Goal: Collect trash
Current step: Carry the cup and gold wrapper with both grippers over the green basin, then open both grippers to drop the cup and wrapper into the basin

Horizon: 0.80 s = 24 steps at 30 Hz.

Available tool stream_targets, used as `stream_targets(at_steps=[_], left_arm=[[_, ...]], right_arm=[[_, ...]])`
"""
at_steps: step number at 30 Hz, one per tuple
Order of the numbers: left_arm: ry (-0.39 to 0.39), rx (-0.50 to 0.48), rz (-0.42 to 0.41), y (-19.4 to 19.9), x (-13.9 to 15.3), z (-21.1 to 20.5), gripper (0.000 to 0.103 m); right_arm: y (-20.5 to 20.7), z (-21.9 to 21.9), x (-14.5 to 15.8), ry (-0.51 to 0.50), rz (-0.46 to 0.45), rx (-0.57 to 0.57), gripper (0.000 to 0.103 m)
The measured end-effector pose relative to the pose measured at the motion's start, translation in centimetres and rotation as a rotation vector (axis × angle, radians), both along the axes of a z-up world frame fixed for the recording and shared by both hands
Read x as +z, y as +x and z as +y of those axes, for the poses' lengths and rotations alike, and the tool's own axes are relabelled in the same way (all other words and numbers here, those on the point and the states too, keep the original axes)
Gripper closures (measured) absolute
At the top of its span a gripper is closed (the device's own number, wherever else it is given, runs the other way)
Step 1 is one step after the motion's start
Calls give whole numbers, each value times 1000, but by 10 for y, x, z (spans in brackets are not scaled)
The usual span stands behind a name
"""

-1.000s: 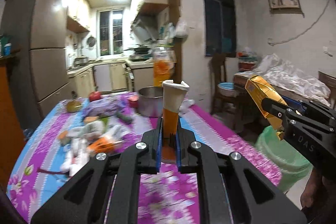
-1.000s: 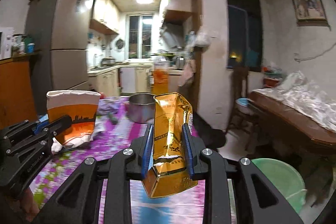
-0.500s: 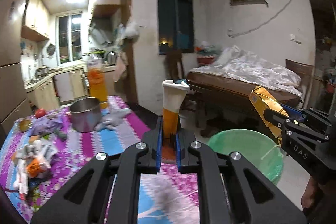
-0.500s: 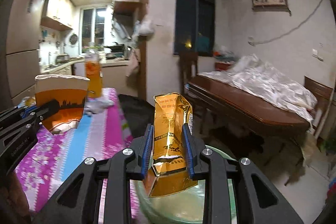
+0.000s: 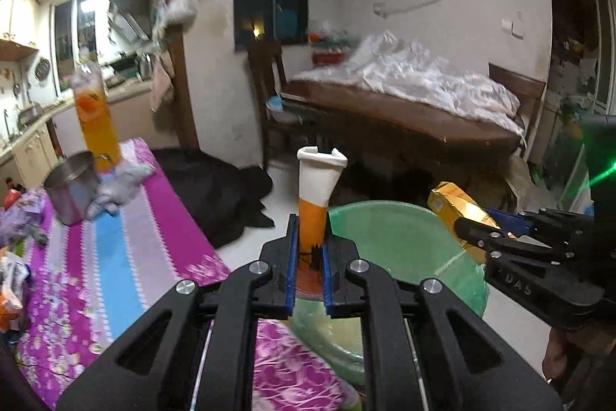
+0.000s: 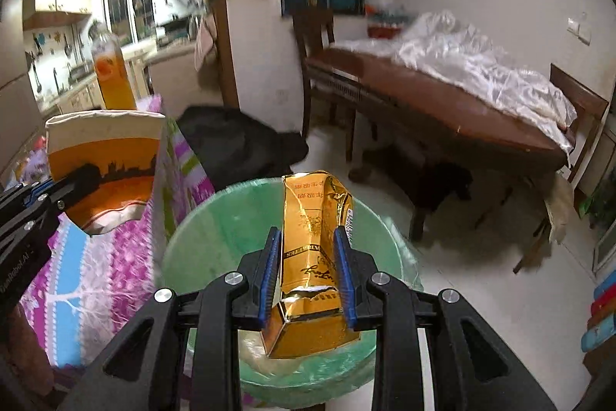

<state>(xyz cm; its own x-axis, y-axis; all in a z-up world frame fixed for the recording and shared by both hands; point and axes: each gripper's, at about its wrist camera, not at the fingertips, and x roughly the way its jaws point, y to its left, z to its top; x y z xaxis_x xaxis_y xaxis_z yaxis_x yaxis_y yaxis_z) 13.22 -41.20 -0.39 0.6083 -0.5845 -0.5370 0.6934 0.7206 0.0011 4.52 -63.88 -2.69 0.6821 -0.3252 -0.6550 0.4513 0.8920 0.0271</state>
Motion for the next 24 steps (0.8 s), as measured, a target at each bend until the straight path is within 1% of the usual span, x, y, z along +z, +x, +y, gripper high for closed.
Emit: stream_targets(at_steps=[2,7,9,12,18,24], left_arm=[[25,-14,47,7,-10,-11,95],[89,-42,138,17,-36,-31,95],[106,-49,175,23,-43,-37,95],[126,-58,207,28,-52,-42,94],[147,-61,224,29,-60,-47,95],[157,-59,224,27,-61,-51,95]], right_arm=[[7,-4,-8,32,34,7,74],[23,-18,-29,57,124,18,74],[28,-27,-37,70,150,18,73],[33,-33,-42,81,166,20,73],[34,-32,-54,98,170,25,73],[32,-30,-52,95,160,30,73]])
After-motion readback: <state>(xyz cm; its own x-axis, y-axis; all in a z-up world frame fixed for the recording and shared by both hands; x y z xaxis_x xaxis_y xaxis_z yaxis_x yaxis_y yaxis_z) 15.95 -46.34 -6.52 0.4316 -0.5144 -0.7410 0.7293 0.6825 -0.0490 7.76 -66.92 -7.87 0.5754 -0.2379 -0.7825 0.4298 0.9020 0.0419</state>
